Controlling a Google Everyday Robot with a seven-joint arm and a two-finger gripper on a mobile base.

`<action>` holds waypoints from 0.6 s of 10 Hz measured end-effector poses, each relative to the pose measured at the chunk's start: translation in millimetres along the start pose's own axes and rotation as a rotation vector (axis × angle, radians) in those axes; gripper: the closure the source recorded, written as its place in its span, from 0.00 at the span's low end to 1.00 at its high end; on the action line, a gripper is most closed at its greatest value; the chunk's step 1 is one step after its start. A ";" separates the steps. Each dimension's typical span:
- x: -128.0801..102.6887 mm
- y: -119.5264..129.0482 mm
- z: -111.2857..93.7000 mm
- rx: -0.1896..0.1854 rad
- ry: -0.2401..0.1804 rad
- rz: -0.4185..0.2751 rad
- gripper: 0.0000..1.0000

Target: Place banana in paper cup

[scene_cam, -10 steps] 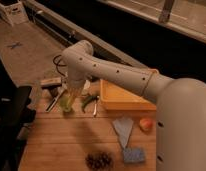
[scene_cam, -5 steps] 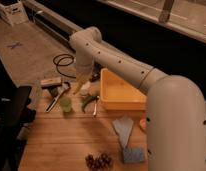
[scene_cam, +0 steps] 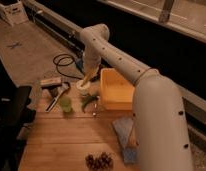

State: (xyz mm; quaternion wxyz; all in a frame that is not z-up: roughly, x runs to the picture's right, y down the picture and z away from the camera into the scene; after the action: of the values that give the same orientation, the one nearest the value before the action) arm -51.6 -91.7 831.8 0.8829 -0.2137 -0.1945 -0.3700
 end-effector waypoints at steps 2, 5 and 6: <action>12.6 -17.6 20.4 0.012 0.006 -0.013 1.00; 26.9 -28.5 45.0 0.013 0.043 -0.026 1.00; 26.9 -30.1 49.9 0.017 0.056 -0.034 1.00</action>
State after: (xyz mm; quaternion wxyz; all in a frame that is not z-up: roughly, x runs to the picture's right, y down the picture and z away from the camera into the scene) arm -65.5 -100.1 894.0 0.8833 -0.1925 -0.1766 -0.3892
